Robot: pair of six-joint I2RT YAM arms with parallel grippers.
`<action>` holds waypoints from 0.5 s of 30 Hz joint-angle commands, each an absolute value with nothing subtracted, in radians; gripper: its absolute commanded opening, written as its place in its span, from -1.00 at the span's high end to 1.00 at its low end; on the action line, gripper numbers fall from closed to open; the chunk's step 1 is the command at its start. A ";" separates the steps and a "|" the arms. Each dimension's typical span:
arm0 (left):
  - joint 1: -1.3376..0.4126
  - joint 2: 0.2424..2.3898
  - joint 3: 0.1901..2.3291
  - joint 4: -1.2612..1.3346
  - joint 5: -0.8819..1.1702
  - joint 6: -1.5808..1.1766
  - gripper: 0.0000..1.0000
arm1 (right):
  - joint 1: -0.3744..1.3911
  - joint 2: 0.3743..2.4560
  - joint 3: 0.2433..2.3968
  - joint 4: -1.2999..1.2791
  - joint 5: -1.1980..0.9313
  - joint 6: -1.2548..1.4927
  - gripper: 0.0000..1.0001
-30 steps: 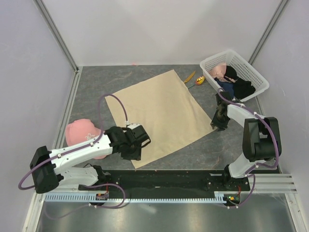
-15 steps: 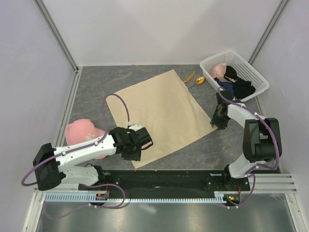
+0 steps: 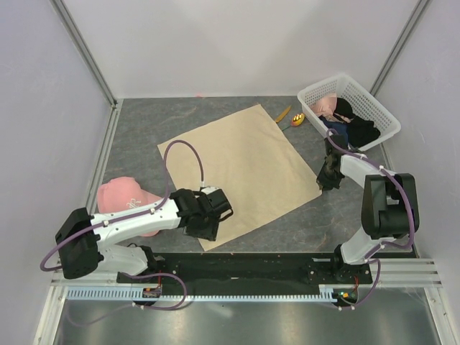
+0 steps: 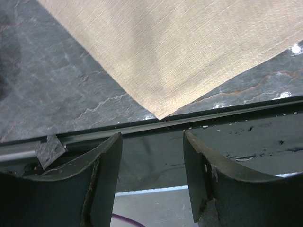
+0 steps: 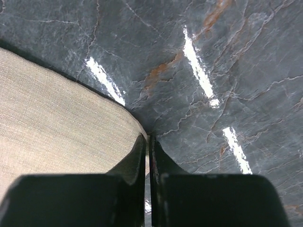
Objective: Fold the napkin into a case and place the utensils inside
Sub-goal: Pick up the flattened napkin from the center of the board.
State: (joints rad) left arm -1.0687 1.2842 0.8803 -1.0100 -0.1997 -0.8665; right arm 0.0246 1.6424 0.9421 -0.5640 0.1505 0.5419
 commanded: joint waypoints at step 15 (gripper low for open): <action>-1.218 1.473 0.904 -0.798 -0.229 -0.609 -0.15 | -0.035 1.651 1.000 -0.592 0.109 0.482 1.00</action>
